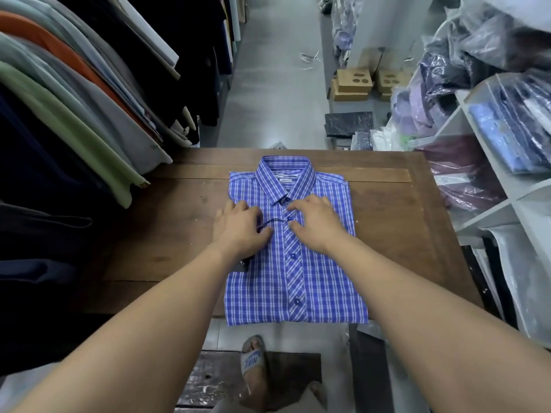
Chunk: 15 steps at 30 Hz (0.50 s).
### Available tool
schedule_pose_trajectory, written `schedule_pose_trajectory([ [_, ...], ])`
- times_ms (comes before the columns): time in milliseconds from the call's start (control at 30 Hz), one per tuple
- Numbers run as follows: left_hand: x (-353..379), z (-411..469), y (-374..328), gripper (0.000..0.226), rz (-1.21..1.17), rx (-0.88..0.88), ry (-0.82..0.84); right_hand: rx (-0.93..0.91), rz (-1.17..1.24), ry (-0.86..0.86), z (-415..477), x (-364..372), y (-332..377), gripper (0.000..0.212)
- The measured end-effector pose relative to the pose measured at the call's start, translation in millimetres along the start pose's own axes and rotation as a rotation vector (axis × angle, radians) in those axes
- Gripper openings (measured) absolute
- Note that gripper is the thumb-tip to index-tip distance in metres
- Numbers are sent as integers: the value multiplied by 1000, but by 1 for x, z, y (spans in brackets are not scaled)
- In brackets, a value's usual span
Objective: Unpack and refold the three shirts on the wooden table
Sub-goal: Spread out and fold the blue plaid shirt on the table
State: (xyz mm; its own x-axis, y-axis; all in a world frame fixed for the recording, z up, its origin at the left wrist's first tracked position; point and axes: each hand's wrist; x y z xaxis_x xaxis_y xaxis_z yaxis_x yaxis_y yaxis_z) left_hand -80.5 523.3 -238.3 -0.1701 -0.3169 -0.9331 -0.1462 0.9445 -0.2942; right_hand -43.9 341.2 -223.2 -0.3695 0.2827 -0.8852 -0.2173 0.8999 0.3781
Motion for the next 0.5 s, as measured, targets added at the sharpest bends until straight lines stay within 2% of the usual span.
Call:
schedule_pose_trajectory([
  [133, 2, -3, 1, 23, -90, 18, 7, 58, -115, 85, 9, 18, 21, 38],
  [267, -7, -6, 6, 21, -306, 62, 58, 85, -171, 13, 11, 22, 22, 28],
  [433, -12, -7, 19, 27, -131, 16, 17, 32, -150, -32, 10, 19, 15, 28],
  [500, -10, -7, 23, 29, -132, -21, 8, 37, -140, -38, 9, 18, 16, 27],
])
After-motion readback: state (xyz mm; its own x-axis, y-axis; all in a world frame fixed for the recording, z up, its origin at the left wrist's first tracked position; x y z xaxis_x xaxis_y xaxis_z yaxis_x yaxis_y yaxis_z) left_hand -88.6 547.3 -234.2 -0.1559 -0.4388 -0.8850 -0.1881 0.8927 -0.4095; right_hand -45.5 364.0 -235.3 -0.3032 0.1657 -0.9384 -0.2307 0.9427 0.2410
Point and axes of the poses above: each hand's wrist, its own z-axis towards the middle knuckle, its own x-axis out of the palm, y = z × x, and after that the axes turned 7 degrees about -z, right-handed
